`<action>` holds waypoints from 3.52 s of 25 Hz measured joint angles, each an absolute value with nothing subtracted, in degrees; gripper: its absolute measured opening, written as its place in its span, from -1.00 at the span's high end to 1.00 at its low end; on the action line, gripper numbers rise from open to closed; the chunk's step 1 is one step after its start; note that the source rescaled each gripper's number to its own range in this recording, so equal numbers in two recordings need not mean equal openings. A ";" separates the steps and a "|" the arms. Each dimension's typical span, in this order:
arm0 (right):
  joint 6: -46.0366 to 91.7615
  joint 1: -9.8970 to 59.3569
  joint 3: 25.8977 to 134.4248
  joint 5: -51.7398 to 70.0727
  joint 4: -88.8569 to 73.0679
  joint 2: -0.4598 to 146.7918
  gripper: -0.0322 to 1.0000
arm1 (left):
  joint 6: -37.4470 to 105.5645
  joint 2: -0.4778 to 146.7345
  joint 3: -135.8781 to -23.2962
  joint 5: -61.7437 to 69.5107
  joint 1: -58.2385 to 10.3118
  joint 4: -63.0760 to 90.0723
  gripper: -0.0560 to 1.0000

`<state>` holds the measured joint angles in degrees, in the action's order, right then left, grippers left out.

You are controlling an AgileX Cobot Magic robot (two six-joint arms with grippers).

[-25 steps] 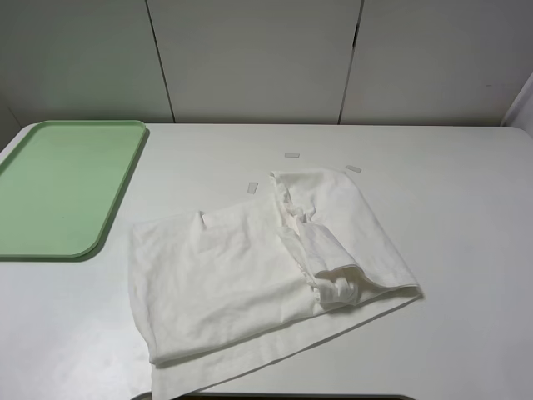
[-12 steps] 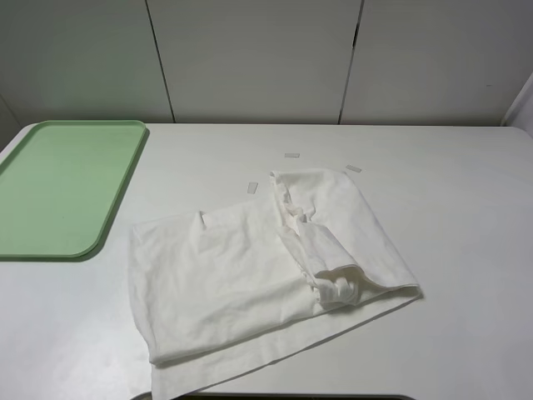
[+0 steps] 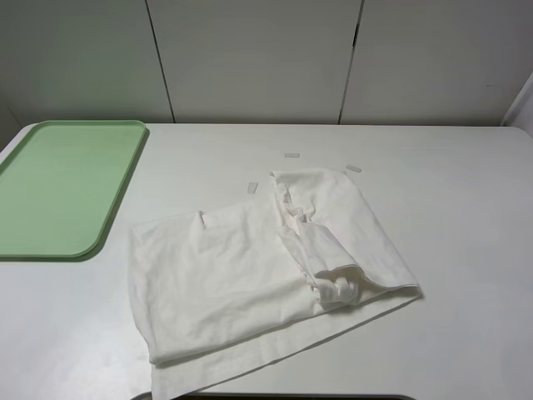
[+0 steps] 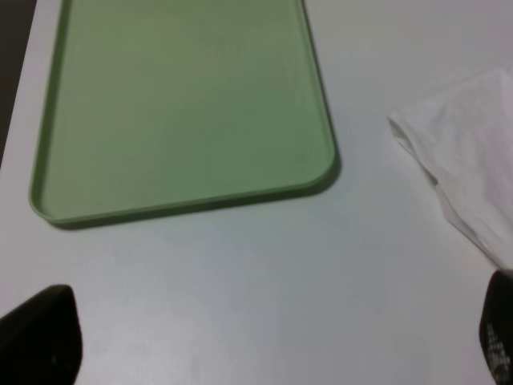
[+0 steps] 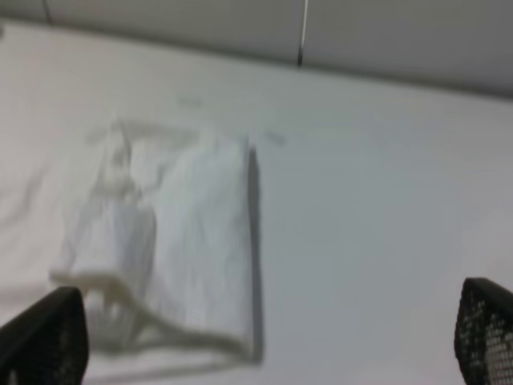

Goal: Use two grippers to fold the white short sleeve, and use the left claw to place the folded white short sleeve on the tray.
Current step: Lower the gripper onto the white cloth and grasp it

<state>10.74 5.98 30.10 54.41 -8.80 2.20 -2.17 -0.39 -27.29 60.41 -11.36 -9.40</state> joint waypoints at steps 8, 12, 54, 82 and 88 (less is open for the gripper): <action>11.80 5.98 29.13 59.28 -9.27 2.20 -1.00 | -2.17 -0.39 -27.29 60.41 -11.36 -9.40 -1.00; 11.80 5.98 29.13 59.28 -9.44 2.20 -1.00 | -2.17 -0.39 -27.29 60.41 -11.36 -9.40 -1.00; 11.80 5.98 29.13 59.17 -9.61 2.20 -1.00 | 18.85 57.07 -34.95 27.85 -11.36 29.16 -0.96; 11.80 5.98 29.13 59.05 -9.61 2.20 -1.00 | 54.62 92.36 -23.44 21.23 -8.86 70.93 -0.93; 11.80 5.98 29.13 59.05 -9.61 2.20 -1.00 | 61.85 92.72 -22.84 17.96 -8.82 76.67 -0.91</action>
